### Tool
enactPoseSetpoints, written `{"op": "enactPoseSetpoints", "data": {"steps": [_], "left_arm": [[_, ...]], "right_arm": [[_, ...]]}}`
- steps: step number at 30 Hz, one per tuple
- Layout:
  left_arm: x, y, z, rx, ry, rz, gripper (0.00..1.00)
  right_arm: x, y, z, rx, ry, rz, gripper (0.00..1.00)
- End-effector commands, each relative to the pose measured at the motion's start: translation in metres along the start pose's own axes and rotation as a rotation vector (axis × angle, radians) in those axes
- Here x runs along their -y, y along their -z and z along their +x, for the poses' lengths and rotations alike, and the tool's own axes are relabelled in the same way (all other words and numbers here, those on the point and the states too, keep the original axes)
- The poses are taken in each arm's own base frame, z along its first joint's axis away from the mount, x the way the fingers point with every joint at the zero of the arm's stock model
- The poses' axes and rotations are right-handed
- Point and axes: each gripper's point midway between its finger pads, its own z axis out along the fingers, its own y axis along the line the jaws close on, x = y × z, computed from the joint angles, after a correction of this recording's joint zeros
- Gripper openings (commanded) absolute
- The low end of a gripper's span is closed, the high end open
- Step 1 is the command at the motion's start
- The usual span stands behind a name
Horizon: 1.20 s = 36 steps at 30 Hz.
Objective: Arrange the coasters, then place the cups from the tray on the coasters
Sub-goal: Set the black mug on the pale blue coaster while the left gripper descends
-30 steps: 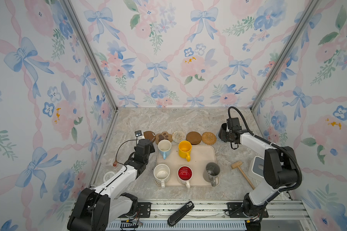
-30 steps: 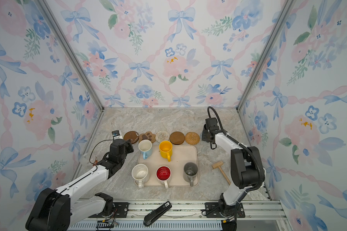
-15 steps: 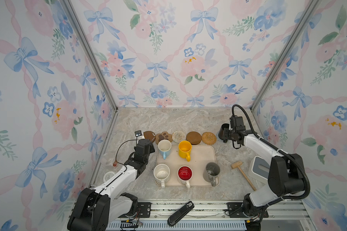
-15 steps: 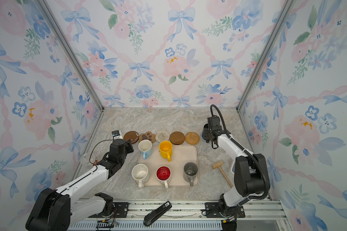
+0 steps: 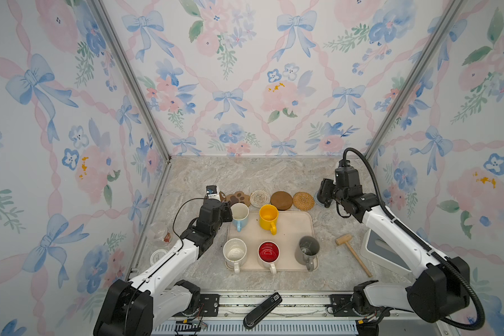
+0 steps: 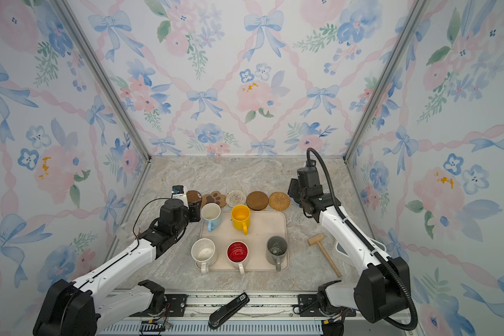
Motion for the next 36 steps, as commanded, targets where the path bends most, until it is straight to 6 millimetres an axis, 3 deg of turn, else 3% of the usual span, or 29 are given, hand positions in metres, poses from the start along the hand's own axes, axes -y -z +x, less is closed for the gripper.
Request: {"op": "enactPoseSetpoints", "data": {"steps": [1,9,16,26,36], "left_arm": [[0.019,0.009,0.019,-0.122,-0.09,0.056,0.38],[0.039,0.03,0.055,-0.26,-0.13,0.142,0.41],[0.042,0.041,0.059,-0.286,-0.126,0.153,0.42],[0.03,0.039,0.077,-0.362,-0.125,0.087,0.43],[0.035,0.026,0.086,-0.412,-0.138,0.058,0.42]], "right_arm": [[-0.017,0.011,-0.015,0.074,-0.063,-0.047,0.67],[-0.016,-0.006,0.012,0.002,-0.035,-0.041,0.7],[-0.026,-0.015,0.018,-0.021,-0.039,-0.084,0.71],[-0.028,-0.023,0.023,-0.04,-0.038,-0.09,0.71],[-0.03,-0.027,0.027,-0.055,-0.04,-0.093,0.71]]}}
